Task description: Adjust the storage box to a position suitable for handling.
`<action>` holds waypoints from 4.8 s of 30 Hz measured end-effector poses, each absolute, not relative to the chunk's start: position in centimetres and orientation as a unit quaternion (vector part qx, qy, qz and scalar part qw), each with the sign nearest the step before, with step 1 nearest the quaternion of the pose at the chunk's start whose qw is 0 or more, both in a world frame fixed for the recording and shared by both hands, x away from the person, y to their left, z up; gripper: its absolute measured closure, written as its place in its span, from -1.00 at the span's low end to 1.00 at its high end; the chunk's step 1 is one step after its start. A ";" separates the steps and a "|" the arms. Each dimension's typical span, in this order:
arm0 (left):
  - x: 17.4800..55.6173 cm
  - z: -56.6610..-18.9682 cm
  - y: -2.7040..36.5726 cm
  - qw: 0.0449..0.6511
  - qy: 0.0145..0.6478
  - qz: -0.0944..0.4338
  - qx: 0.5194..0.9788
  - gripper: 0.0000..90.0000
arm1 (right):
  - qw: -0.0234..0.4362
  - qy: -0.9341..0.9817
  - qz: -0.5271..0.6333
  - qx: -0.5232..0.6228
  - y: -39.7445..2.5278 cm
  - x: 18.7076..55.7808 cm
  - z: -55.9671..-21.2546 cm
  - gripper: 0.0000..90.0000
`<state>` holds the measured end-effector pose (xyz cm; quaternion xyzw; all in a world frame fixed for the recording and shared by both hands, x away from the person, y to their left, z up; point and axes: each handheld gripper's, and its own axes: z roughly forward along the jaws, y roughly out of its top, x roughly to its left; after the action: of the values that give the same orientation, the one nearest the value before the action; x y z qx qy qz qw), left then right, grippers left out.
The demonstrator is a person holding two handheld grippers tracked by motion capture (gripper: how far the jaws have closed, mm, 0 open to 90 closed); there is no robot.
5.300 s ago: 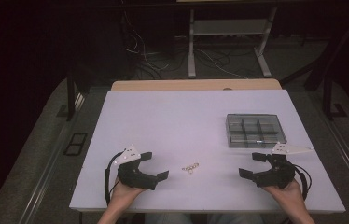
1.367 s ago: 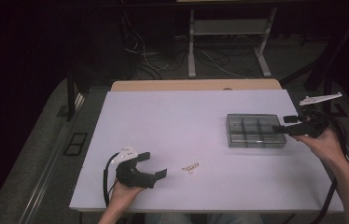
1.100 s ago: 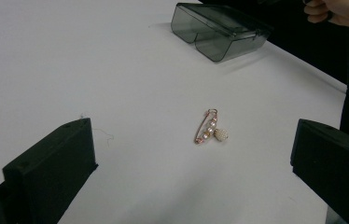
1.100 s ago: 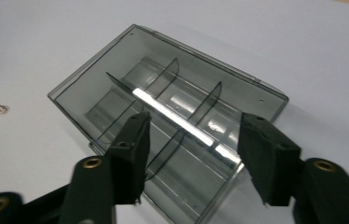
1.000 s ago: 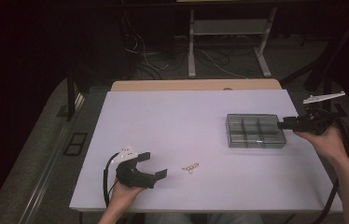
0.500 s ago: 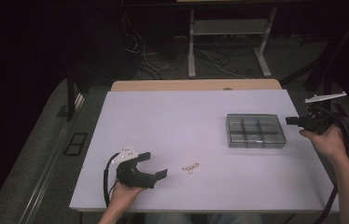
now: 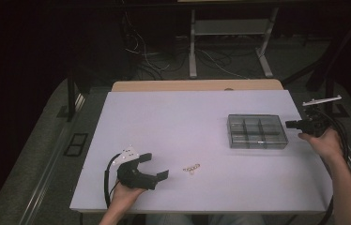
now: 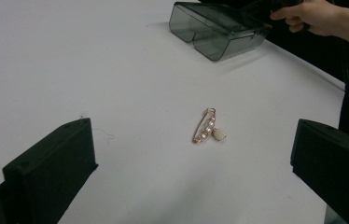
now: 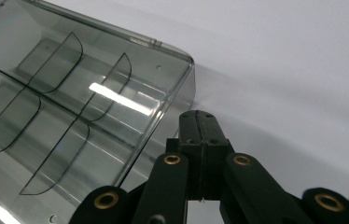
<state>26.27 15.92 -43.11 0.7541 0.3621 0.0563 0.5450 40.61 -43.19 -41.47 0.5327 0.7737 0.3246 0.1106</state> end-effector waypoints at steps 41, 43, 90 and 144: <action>26.3 -43.2 15.7 0.537 0.361 0.057 0.760 -1.00 | 0.063 0.783 0.340 0.518 -40.4 40.5 -43.0 0.99; 26.3 -43.2 15.8 0.538 0.360 0.057 0.760 -1.00 | 0.064 0.784 0.339 0.517 -39.8 40.4 -43.0 0.99; 26.2 -43.1 15.7 0.538 0.355 0.055 0.762 -1.00 | 0.043 0.734 0.374 0.565 -32.8 37.9 -43.6 0.99; 26.1 -43.2 15.3 0.538 0.349 0.048 0.766 -1.00 | 0.033 0.766 0.396 0.506 -24.7 37.6 -43.5 0.99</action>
<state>26.14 15.31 -43.18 0.7656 0.3487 0.0483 0.5385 37.57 -24.75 -43.49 0.5055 0.7657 0.3963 0.0335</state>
